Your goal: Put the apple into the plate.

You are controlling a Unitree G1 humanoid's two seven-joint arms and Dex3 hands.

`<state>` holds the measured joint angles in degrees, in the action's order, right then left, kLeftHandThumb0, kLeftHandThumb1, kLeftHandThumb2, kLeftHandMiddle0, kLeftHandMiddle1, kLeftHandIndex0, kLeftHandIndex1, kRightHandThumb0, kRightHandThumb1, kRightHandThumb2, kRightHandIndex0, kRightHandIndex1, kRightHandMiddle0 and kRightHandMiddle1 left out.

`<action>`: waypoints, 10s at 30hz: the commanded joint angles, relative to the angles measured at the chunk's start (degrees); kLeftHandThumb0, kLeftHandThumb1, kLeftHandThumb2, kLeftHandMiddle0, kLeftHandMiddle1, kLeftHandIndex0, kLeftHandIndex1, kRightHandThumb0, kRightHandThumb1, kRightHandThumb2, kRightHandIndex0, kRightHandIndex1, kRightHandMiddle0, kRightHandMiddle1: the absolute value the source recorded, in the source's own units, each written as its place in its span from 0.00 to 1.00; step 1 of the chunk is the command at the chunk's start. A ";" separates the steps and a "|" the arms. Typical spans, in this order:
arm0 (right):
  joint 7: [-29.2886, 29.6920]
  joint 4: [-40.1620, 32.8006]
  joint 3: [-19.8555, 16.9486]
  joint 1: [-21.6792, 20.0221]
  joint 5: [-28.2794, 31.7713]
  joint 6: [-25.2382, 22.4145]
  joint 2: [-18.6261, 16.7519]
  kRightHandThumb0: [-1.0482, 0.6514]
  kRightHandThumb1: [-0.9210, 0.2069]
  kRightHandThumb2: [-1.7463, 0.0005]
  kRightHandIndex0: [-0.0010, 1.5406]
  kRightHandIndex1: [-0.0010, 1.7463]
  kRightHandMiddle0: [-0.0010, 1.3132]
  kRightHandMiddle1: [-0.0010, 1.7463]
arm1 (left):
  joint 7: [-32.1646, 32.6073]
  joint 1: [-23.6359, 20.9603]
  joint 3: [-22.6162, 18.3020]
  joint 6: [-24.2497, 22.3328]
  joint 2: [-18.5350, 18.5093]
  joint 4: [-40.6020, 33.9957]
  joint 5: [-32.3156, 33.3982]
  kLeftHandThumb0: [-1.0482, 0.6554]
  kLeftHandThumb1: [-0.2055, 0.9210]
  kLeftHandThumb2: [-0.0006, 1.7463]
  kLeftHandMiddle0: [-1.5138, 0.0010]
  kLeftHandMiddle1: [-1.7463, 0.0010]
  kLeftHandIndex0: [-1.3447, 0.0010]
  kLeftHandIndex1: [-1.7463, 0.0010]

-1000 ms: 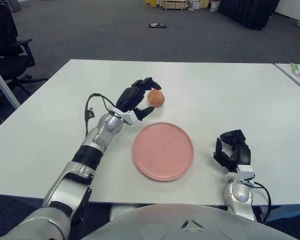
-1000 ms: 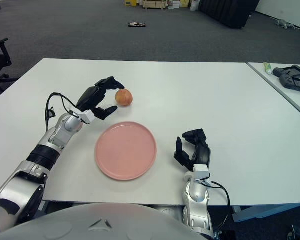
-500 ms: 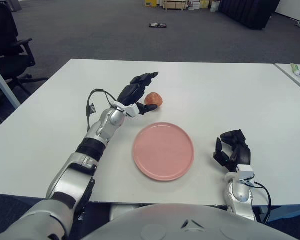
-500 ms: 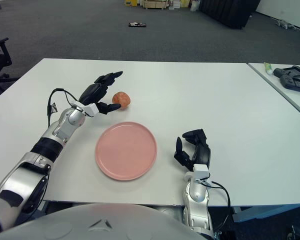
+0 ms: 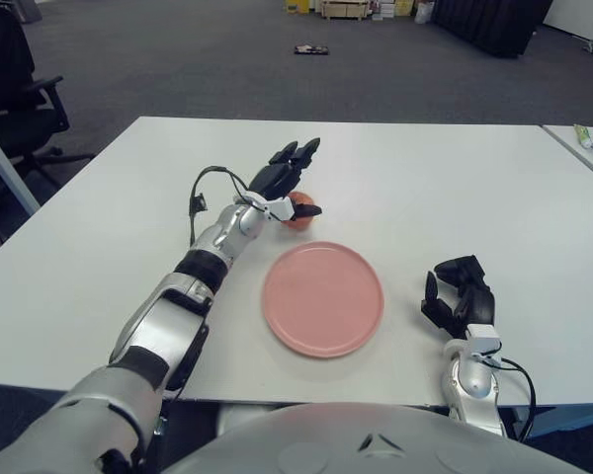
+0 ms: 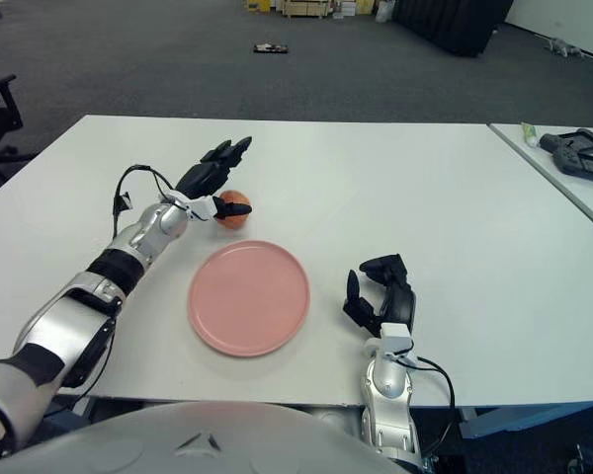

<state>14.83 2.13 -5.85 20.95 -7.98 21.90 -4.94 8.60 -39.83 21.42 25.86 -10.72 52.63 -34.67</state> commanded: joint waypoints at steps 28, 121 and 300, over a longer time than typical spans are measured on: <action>-0.36 0.37 -0.71 0.27 0.90 0.86 0.26 0.39 0.23 0.49 0.41 0.88 0.27 1.00 | -0.41 -12.75 12.17 -4.85 6.02 23.57 -7.74 0.07 0.80 0.27 1.00 1.00 1.00 1.00; -0.81 -0.47 -1.85 1.01 2.20 3.04 0.50 0.38 0.28 0.45 0.41 0.89 0.30 1.00 | -1.79 -3.54 10.91 -7.52 -4.65 23.50 -3.67 0.22 0.66 0.45 0.96 0.68 1.00 0.56; -0.04 -0.59 -2.46 0.50 1.58 2.84 0.47 0.38 0.29 0.45 0.40 0.89 0.30 1.00 | -5.17 19.00 15.91 30.34 -13.28 -28.12 -16.69 0.61 0.28 0.86 0.48 0.00 0.54 0.10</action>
<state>14.82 1.36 -8.33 22.14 -6.18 23.57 -4.88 5.03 -21.08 35.65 56.43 -23.62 20.84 -50.31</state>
